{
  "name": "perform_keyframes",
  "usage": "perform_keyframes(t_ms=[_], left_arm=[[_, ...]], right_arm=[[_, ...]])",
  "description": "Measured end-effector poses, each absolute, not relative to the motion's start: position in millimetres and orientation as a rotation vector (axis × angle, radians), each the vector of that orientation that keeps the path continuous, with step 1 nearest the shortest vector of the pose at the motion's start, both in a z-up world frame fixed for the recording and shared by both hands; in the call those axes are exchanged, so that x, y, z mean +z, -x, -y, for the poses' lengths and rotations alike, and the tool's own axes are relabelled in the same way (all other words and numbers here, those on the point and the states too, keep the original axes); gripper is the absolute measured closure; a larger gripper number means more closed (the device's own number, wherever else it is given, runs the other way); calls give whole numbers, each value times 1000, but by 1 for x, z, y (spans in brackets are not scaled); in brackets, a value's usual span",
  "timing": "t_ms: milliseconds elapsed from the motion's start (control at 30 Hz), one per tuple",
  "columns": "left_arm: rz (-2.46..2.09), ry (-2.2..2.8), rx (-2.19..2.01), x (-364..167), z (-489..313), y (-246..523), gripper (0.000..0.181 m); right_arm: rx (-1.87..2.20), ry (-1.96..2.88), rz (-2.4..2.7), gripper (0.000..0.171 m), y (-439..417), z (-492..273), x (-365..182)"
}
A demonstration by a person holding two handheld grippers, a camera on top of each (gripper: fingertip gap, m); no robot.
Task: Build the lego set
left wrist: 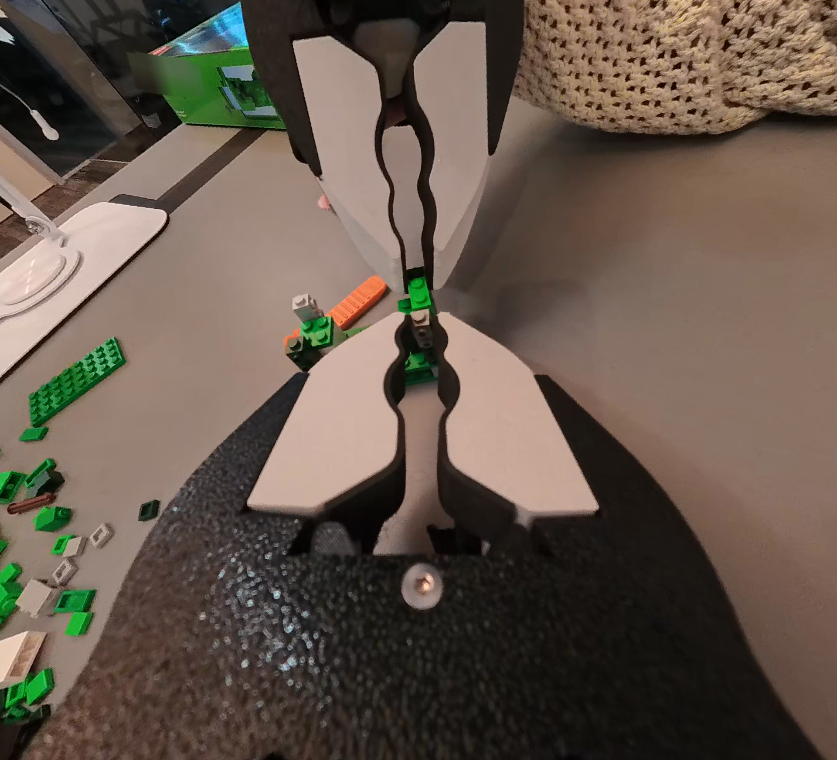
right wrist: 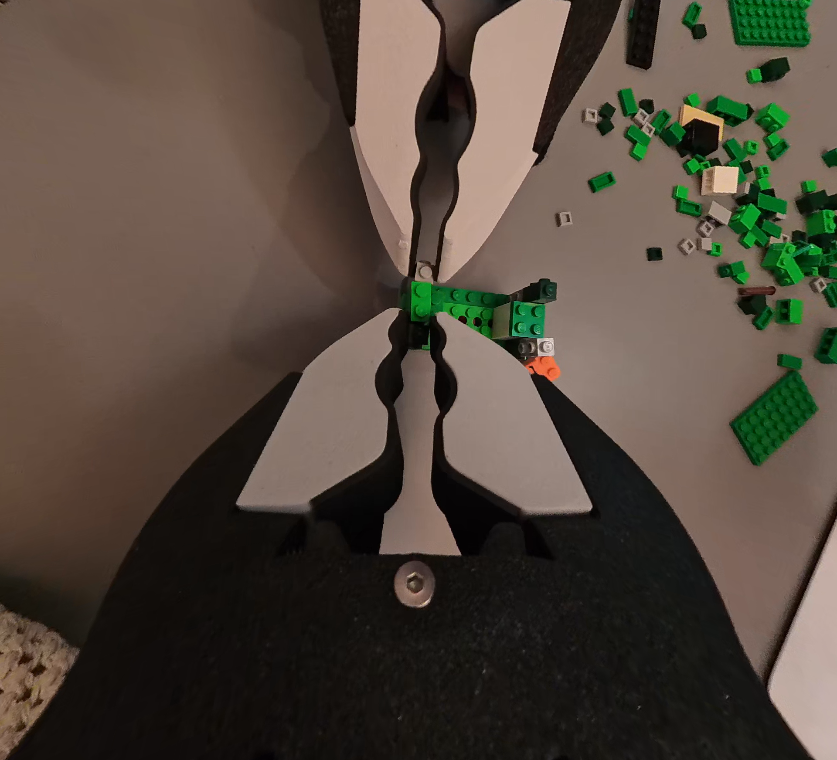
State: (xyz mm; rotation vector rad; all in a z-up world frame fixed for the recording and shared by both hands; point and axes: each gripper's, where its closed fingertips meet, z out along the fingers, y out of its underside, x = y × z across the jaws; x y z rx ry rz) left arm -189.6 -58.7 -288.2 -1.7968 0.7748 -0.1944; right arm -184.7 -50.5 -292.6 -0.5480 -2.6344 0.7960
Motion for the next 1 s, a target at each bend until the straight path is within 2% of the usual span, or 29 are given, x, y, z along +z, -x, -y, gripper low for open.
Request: perform_keyframes(t_ms=[267, 1000], left_arm=[[-780, 1792, -184, -288, 59, 189, 173], [-781, 1780, -157, -287, 57, 189, 173]], right_arm=[[781, 569, 2631, 159, 186, 50, -294], [727, 518, 2614, 163, 185, 51, -290]])
